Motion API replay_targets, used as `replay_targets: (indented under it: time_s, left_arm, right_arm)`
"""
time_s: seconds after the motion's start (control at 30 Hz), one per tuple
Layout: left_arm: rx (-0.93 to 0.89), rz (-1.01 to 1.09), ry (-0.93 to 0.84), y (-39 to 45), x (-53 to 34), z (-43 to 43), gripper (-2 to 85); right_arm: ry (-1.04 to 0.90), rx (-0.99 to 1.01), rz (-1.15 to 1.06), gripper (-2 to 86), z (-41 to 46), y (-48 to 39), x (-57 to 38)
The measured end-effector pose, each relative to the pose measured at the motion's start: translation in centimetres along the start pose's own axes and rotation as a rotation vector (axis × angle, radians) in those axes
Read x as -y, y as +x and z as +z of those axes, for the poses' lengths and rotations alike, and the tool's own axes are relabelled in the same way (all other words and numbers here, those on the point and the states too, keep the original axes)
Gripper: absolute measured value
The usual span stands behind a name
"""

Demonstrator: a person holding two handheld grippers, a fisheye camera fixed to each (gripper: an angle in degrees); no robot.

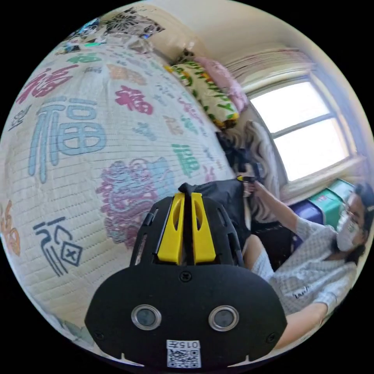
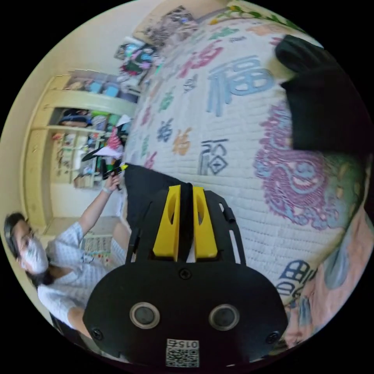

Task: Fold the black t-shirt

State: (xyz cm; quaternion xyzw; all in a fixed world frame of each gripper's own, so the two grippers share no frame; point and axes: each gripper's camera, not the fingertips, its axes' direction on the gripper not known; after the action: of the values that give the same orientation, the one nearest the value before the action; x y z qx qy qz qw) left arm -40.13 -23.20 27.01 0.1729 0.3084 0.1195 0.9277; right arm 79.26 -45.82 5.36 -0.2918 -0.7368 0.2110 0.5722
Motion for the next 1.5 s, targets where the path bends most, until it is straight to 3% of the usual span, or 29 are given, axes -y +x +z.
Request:
replay_targets:
  time_s: [0.1, 0.17, 0.33, 0.57, 0.7, 0.8, 0.97, 1.07, 1.23, 1.37, 1.5]
  left_arm:
    - [0.052, -0.049, 0.107, -0.1, -1.9, -1.4, 5.8]
    - [0.054, 0.008, 0.102, 1.8, -3.9, -1.9, 6.7]
    - [0.080, 0.071, -0.095, 11.6, -15.0, 4.1, 9.9]
    - [0.053, -0.097, -0.063, 14.0, -23.9, 13.6, 10.5]
    - [0.163, -0.060, -0.097, 15.1, -24.7, 16.9, 4.6]
    - [0.152, -0.042, -0.080, 15.9, -25.2, 17.2, 0.9]
    - [0.232, 0.017, -0.073, 17.7, -27.1, 19.5, 1.6]
    - [0.307, 0.007, -0.084, 18.4, -28.3, 21.4, 6.5]
    - [0.352, 0.232, -0.044, 25.5, -30.1, 22.5, 9.8]
    - [0.459, 0.367, -0.126, 27.8, -29.4, 29.3, 8.4]
    - [0.421, 0.355, -0.197, 26.4, -28.9, 34.1, 2.6]
  right_arm:
    - [0.131, -0.078, 0.062, 7.7, 0.1, 0.2, -1.8]
    - [0.140, -0.058, -0.055, 9.1, 0.5, -1.7, -3.8]
    - [-0.082, -0.192, -0.416, 10.3, 8.5, -11.6, -12.4]
    - [-0.253, -0.317, -0.699, 8.7, 26.1, -19.6, -20.5]
    - [-0.230, -0.476, -0.659, 1.8, 30.9, -19.0, -22.4]
    - [-0.259, -0.434, -0.618, 0.2, 32.0, -19.1, -23.3]
    - [-0.253, -0.512, -0.665, 0.0, 34.4, -20.3, -25.5]
    - [-0.251, -0.572, -0.618, 0.9, 35.6, -20.1, -25.7]
    - [-0.167, -0.649, -0.590, 6.9, 33.7, -20.2, -27.1]
    - [-0.229, -0.693, -0.556, 7.4, 35.0, -18.9, -26.6]
    - [-0.236, -0.705, -0.509, 1.7, 35.4, -17.9, -25.7]
